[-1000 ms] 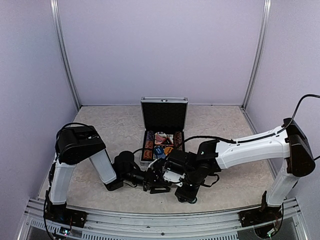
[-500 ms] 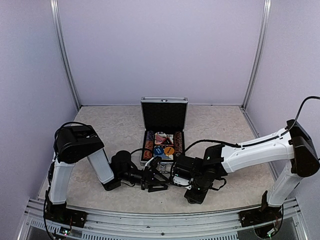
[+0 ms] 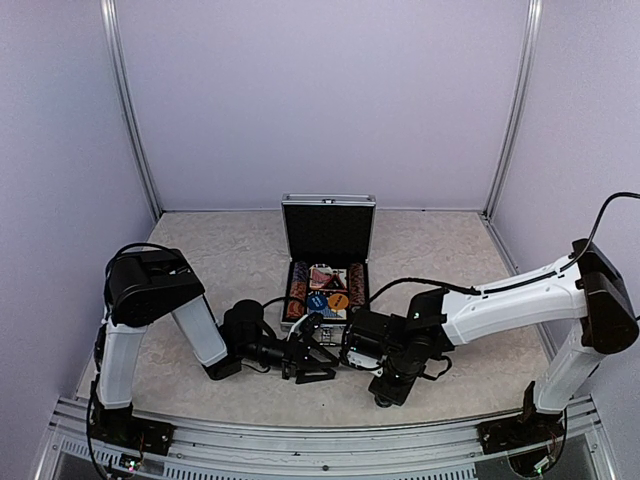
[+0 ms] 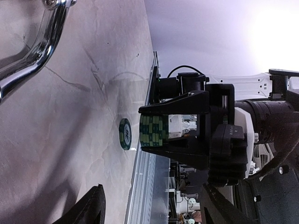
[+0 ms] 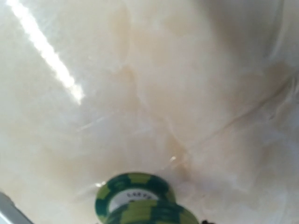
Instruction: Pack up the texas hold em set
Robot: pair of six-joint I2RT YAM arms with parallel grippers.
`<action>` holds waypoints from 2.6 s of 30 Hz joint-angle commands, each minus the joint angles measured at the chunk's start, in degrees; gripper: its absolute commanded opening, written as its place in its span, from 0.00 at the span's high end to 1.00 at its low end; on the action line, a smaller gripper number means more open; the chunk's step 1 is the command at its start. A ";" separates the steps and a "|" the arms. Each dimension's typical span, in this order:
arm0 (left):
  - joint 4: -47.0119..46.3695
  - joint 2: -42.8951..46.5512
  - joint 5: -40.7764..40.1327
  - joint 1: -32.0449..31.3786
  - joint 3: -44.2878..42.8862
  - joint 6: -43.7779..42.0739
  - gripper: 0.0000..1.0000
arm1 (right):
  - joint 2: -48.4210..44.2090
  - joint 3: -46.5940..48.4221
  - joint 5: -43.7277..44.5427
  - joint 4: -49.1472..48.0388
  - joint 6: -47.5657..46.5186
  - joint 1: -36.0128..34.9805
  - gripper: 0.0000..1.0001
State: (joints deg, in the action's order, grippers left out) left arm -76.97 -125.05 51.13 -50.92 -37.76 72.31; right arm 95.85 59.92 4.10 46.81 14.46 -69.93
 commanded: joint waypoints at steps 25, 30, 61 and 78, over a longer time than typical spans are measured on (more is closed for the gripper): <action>4.64 -0.45 -1.17 0.29 0.84 -3.23 0.32 | 3.24 -0.69 -3.11 -3.86 -0.02 0.42 1.00; 4.77 -0.45 -1.39 0.29 0.84 -3.23 0.32 | 3.27 -0.96 -3.20 -4.22 -0.02 0.45 0.99; 5.51 -0.28 -1.74 0.29 1.02 -3.76 0.32 | 1.44 1.31 -0.89 -0.10 0.81 0.22 0.83; 6.89 0.29 -1.91 0.29 0.94 -4.42 0.32 | 2.43 1.43 -1.79 -0.50 1.15 -0.92 0.77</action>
State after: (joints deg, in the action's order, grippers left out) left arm -75.24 -124.36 51.09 -50.92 -37.74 70.26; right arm 98.63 60.07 2.55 46.28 15.05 -70.06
